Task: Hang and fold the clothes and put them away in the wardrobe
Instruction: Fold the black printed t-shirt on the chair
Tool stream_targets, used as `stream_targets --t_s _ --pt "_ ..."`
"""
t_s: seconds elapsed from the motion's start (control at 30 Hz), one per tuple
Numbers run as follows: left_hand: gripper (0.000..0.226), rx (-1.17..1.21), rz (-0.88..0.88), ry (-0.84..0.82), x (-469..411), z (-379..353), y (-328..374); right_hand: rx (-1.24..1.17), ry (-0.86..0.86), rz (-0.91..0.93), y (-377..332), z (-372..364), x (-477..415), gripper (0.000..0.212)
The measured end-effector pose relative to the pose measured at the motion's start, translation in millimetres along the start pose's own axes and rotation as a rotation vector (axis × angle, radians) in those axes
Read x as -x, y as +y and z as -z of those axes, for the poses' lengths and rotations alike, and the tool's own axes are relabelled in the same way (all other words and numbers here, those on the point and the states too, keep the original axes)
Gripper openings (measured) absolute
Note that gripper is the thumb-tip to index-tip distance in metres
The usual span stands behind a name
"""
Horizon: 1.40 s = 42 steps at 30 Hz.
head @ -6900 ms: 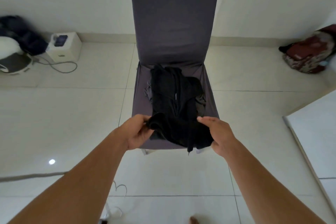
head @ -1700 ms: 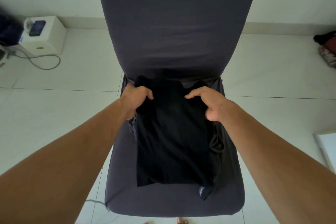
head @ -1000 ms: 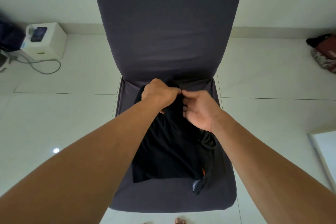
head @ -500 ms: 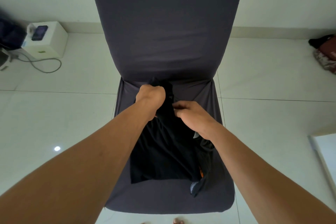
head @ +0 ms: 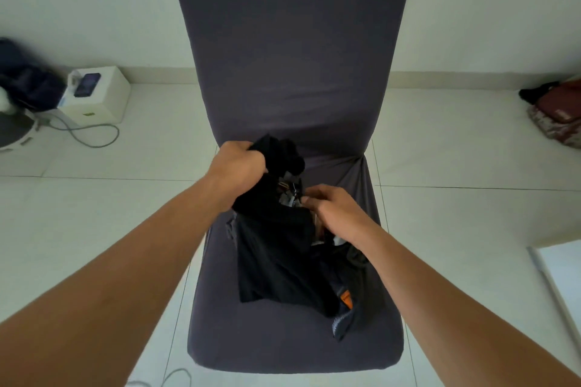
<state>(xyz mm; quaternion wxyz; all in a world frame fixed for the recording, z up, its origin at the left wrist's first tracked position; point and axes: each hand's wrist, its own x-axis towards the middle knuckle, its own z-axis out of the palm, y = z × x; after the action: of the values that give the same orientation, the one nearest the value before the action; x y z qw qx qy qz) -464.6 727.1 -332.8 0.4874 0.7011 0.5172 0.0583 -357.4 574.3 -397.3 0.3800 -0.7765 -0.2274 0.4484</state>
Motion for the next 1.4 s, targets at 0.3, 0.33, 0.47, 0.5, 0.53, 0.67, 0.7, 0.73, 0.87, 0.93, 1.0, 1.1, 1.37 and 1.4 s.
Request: stream_targets --t_s 0.3,0.33,0.47,0.5,0.53,0.67,0.7,0.73,0.87,0.93,1.0,1.1,1.37,1.4 --pt "0.018 0.214 -0.007 -0.504 44.6 86.2 62.9 -0.443 0.037 0.321 -69.9 28.6 29.9 0.109" --pt "0.017 0.227 0.002 -0.502 49.2 91.9 71.5 -0.447 -0.022 0.353 -82.1 36.2 41.0 0.101" --pt "0.015 0.304 0.007 -0.483 63.4 115.2 112.0 -0.452 -0.147 0.454 -142.0 67.0 95.1 0.055" --pt "0.014 0.313 0.001 -0.490 67.0 119.3 123.2 -0.472 -0.135 0.482 -156.4 73.3 109.0 0.052" --pt "0.014 0.314 -0.016 -0.509 71.8 124.6 137.3 -0.495 -0.093 0.496 -171.7 80.2 122.4 0.050" --pt "0.028 0.215 -0.165 -0.569 98.6 137.4 200.1 -0.468 0.210 0.515 -224.7 106.2 174.4 0.036" --pt "0.034 0.212 -0.223 -0.607 105.7 140.0 215.4 -0.490 0.276 0.506 -234.4 114.6 188.5 0.035" --pt "0.042 0.206 -0.313 -0.679 121.6 145.5 240.1 -0.510 0.349 0.511 -251.3 128.5 213.7 0.034" --pt "0.080 0.017 -0.778 -0.763 170.3 143.2 291.3 -0.558 0.477 0.534 -284.8 161.8 280.2 0.033" --pt "0.094 -0.185 -0.945 -0.621 193.6 139.5 319.5 -0.514 0.536 0.553 -298.8 182.6 320.5 0.033" --pt "0.085 -0.171 -0.929 -0.553 216.5 143.6 352.3 -0.477 0.605 0.558 -307.0 204.9 364.4 0.039" --pt "0.041 -0.056 -0.967 -0.665 249.4 149.7 400.5 -0.475 0.692 0.570 -310.5 233.0 435.4 0.042" --pt "0.018 -0.056 -1.022 -0.874 389.0 100.2 470.0 -0.431 0.888 0.564 -280.9 251.6 597.2 0.043" --pt "0.020 -0.046 -1.025 -0.889 404.9 89.8 472.1 -0.445 0.933 0.555 -277.7 250.7 610.9 0.042"
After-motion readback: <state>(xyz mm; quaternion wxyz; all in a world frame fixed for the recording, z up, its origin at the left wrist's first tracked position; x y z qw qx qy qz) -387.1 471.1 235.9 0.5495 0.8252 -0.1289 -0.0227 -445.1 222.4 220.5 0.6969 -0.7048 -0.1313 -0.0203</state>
